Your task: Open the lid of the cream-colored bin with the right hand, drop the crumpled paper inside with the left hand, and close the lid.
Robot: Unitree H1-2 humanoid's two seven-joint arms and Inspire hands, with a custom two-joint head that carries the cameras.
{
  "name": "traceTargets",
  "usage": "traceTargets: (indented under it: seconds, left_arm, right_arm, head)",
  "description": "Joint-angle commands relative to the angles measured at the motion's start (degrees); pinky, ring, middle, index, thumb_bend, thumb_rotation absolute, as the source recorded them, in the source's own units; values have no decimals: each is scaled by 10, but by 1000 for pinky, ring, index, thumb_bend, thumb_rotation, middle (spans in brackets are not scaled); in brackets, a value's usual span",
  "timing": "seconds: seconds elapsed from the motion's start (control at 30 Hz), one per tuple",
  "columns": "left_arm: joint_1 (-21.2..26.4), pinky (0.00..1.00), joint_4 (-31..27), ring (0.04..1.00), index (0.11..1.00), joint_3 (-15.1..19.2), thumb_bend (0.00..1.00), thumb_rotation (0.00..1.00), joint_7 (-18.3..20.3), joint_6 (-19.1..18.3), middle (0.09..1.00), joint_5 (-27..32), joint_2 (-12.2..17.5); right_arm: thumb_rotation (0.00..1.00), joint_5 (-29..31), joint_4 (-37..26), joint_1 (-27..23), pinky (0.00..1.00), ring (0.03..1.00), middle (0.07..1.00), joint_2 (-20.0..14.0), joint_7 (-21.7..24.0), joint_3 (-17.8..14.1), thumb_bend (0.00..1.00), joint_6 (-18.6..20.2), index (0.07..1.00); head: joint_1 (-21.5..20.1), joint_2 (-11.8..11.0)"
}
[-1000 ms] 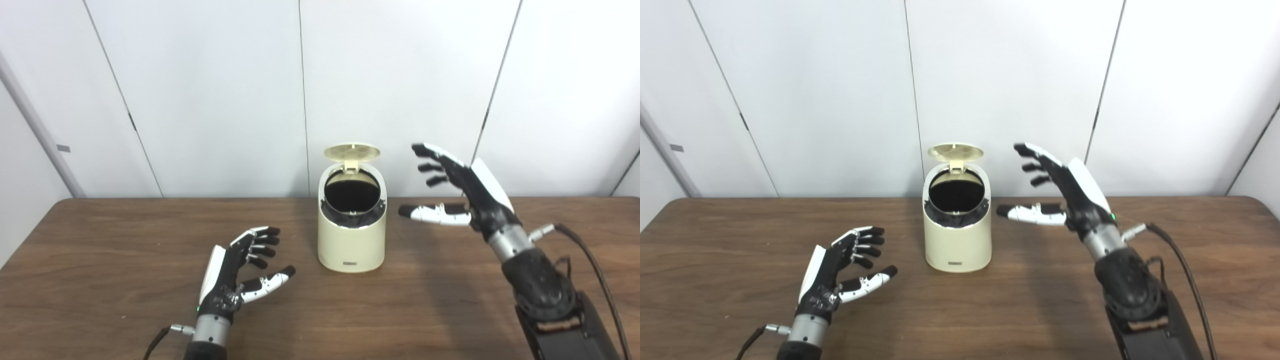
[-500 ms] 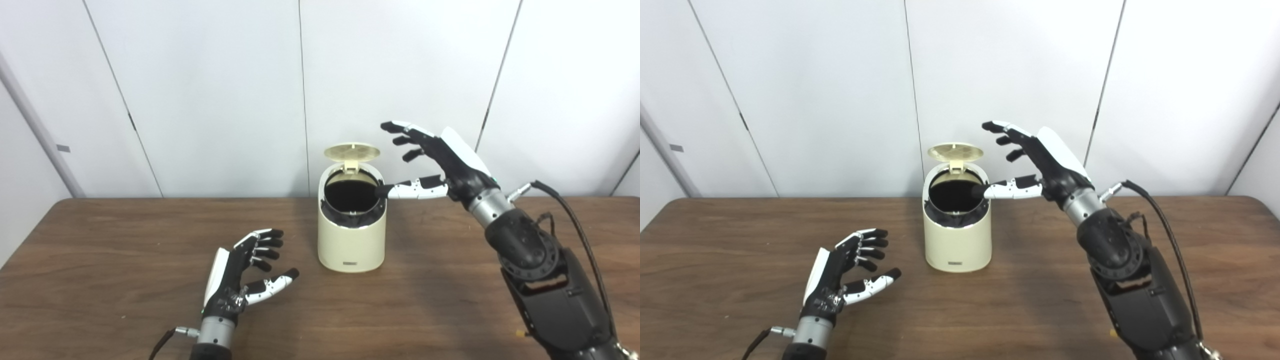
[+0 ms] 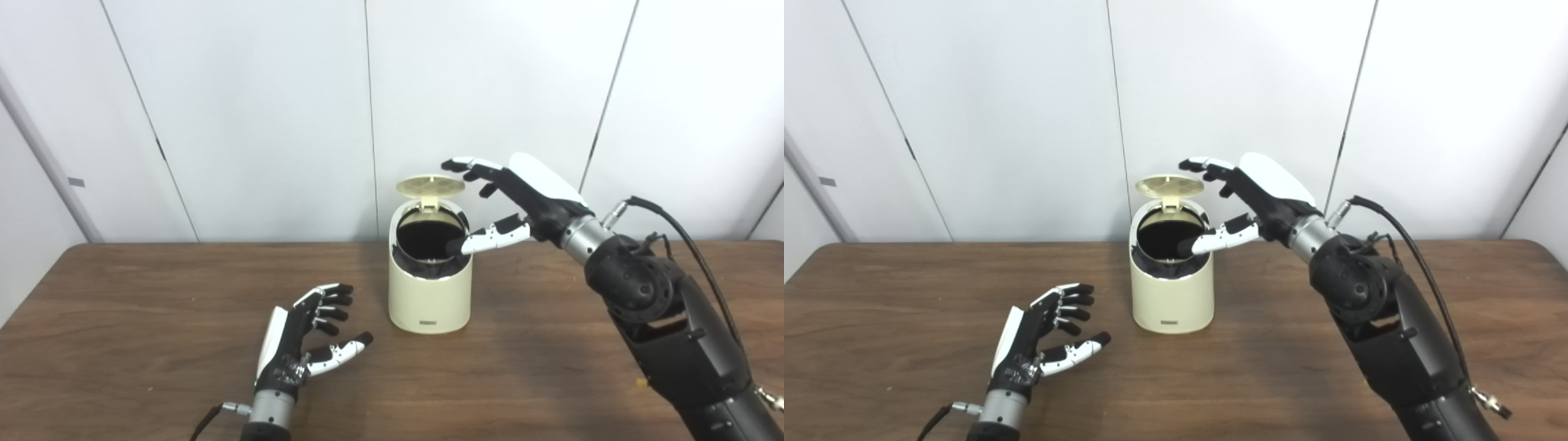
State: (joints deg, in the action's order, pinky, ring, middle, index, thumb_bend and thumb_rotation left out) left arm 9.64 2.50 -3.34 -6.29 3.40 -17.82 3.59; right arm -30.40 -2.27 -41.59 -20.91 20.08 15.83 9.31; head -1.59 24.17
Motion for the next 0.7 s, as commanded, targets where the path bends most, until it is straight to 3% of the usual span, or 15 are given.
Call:
traceTargets:
  seconds: [0.0, 0.37, 0.67]
  left_arm:
    - [18, 547, -12, 644, 732, 1, 709, 51, -3, 11, 709, 2, -1]
    - [15, 541, -13, 633, 727, -1, 711, 54, -6, 13, 701, -3, -3]
    - [15, 534, -23, 632, 724, 2, 712, 44, -5, 3, 700, -4, -7]
  right_arm:
    - [491, -13, -10, -38, 692, 837, 870, -15, 4, 3, 744, -20, 853]
    - [483, -38, -1, -50, 714, 849, 866, -20, 18, 18, 744, -37, 847]
    - [484, -41, 17, -58, 695, 830, 845, -35, 25, 26, 764, -100, 836]
  head:
    - [-1, 1]
    - [5, 8]
    - [7, 16]
